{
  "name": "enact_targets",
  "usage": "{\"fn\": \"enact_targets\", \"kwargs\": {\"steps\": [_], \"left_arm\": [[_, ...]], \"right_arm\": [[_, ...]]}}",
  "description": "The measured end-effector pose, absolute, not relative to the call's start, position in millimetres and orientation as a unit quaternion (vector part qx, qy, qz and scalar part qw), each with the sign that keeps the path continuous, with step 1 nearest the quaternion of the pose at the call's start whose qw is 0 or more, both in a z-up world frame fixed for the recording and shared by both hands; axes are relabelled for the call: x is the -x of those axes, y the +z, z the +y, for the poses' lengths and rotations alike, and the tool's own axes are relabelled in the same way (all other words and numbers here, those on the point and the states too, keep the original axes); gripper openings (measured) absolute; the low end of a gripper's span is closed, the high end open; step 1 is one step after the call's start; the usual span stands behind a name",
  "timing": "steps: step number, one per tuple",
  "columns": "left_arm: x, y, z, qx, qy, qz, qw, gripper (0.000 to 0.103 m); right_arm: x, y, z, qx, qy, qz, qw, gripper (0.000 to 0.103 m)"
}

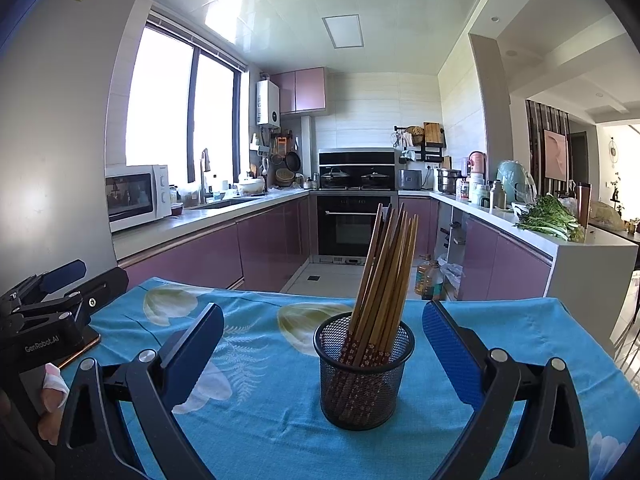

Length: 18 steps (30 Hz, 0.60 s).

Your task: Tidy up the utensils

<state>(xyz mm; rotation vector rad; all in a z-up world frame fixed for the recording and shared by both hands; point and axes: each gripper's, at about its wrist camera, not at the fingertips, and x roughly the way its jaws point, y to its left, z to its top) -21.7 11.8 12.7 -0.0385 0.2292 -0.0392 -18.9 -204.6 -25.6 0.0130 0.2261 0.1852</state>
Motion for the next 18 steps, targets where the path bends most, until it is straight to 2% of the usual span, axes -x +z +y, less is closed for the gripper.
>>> {"fn": "enact_targets", "kwargs": {"steps": [18], "left_arm": [[21.4,12.0,12.2,0.018,-0.017,0.114,0.993,0.098]], "right_arm": [[19.0,-24.7,-203.4,-0.008,0.087,0.111,0.990,0.096]]}}
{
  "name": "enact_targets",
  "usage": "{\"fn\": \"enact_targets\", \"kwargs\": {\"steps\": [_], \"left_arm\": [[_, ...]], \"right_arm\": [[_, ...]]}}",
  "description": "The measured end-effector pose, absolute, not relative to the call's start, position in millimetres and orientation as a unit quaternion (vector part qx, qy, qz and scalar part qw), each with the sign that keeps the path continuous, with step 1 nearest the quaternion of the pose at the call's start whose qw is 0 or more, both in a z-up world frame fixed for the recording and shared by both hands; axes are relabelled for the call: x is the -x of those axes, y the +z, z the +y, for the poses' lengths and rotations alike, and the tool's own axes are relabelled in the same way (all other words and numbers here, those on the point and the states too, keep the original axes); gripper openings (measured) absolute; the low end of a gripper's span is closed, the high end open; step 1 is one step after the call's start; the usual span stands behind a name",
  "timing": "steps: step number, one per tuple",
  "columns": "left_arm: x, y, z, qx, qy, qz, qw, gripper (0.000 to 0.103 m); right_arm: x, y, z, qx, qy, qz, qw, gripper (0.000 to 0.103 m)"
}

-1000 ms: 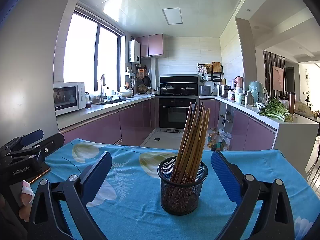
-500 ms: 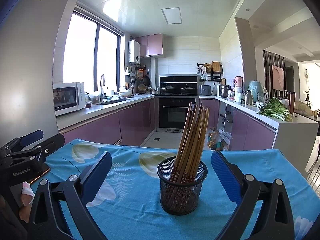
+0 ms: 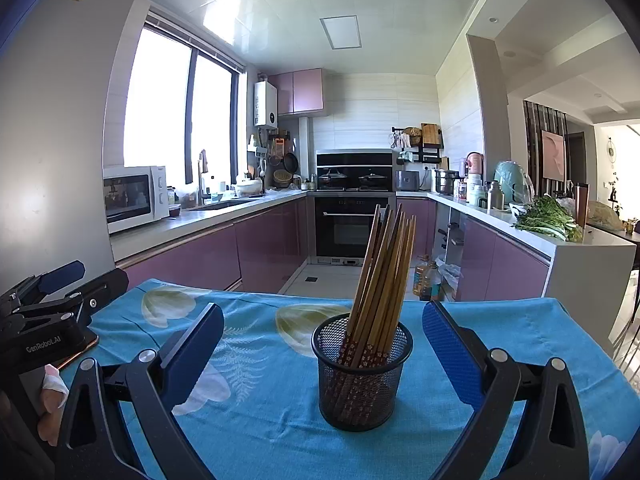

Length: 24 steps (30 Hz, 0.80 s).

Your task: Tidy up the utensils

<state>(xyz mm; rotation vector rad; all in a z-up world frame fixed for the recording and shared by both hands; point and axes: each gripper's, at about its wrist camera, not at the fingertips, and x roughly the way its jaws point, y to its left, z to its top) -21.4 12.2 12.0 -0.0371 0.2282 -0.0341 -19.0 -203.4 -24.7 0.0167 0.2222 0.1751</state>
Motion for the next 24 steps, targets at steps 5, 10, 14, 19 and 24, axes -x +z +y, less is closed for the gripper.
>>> {"fn": "enact_targets", "kwargs": {"steps": [5,10,14,19,24], "left_arm": [[21.0,11.8,12.8,0.019,-0.017,0.115,0.993,0.098],[20.3,11.6,12.8,0.018,-0.016,0.114,0.993,0.098],[20.6,11.7,12.9,0.018,-0.015,0.113,0.993,0.098],[20.5,12.5,13.3,0.019,-0.014,0.112,0.993,0.098],[20.5,13.3,12.8,0.019,-0.014,0.111,0.994,0.098]], "right_arm": [[19.2,-24.0,-202.8,-0.009,0.088,0.109,0.990,0.096],[18.1,-23.7,-201.3,-0.009,0.087,0.109,0.990,0.096],[18.6,-24.0,-201.8,-0.010,0.087,0.110,0.990,0.096],[19.0,-23.3,-200.9,-0.010,0.086,0.107,0.990,0.096],[19.3,-24.1,-200.1,-0.011,0.086,0.107,0.990,0.096]]}}
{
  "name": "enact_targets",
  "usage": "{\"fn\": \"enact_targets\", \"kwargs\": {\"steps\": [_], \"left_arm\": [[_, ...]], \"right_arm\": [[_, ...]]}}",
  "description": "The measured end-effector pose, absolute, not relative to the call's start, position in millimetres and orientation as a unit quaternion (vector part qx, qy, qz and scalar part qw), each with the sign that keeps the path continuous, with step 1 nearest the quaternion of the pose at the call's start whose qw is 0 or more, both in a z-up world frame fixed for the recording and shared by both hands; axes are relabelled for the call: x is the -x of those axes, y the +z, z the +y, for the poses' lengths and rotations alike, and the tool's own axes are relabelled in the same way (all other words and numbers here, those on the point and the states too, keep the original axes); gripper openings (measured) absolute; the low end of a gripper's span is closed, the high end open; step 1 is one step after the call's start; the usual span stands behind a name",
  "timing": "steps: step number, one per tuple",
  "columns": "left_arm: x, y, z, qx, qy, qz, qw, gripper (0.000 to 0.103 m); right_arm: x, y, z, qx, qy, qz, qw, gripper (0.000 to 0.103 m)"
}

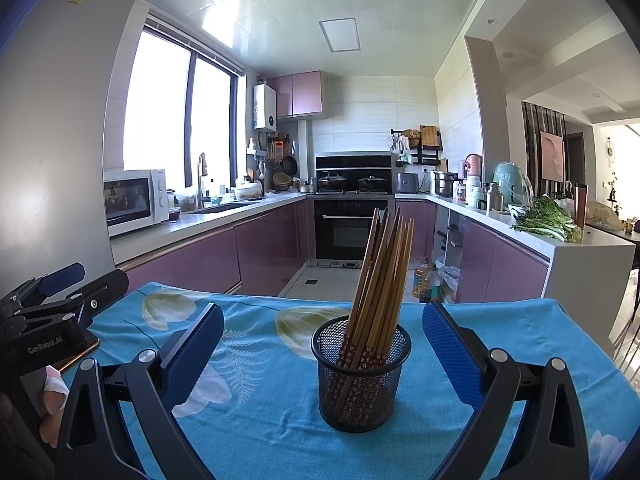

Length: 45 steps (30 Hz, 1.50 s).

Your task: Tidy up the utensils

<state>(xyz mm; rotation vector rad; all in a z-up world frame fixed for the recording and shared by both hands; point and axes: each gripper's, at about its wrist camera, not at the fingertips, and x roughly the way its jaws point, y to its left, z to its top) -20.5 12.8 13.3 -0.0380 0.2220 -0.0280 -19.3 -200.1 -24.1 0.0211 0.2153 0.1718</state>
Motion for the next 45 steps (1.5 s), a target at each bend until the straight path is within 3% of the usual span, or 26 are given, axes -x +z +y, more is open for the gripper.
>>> {"fn": "enact_targets", "kwargs": {"steps": [45], "left_arm": [[19.5,13.1,11.3,0.016,-0.013,0.107,0.994,0.098]], "right_arm": [[20.1,-23.9,-200.2,-0.016,0.084,0.105,0.991,0.096]]}}
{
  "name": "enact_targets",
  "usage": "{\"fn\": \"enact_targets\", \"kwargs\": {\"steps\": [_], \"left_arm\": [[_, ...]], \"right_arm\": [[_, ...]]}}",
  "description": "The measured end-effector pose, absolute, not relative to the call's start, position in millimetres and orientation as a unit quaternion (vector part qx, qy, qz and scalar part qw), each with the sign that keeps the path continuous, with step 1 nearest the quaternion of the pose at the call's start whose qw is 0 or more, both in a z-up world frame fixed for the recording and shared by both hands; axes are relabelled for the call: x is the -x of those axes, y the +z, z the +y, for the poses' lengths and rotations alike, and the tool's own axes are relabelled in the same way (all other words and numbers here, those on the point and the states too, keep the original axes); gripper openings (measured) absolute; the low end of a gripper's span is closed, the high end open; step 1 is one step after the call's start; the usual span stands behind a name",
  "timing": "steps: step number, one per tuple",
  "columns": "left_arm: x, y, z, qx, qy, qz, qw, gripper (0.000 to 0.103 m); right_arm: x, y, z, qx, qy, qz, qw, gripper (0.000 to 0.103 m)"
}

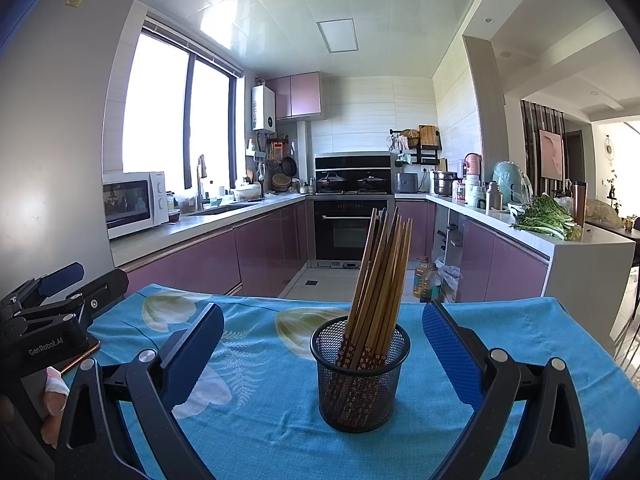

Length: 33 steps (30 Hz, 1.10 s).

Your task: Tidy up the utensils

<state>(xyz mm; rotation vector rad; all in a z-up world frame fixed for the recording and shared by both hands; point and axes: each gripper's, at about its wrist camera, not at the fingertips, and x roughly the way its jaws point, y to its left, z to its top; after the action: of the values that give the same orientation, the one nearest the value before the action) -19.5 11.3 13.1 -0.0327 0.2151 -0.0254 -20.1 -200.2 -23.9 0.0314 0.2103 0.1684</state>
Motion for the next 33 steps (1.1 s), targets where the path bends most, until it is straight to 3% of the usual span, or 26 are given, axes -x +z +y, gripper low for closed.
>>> {"fn": "enact_targets", "kwargs": {"steps": [33], "left_arm": [[20.3,12.5,9.8,0.016,-0.013,0.107,0.994,0.098]], "right_arm": [[19.5,-25.9,-201.9,-0.019,0.083,0.104,0.991,0.096]]}}
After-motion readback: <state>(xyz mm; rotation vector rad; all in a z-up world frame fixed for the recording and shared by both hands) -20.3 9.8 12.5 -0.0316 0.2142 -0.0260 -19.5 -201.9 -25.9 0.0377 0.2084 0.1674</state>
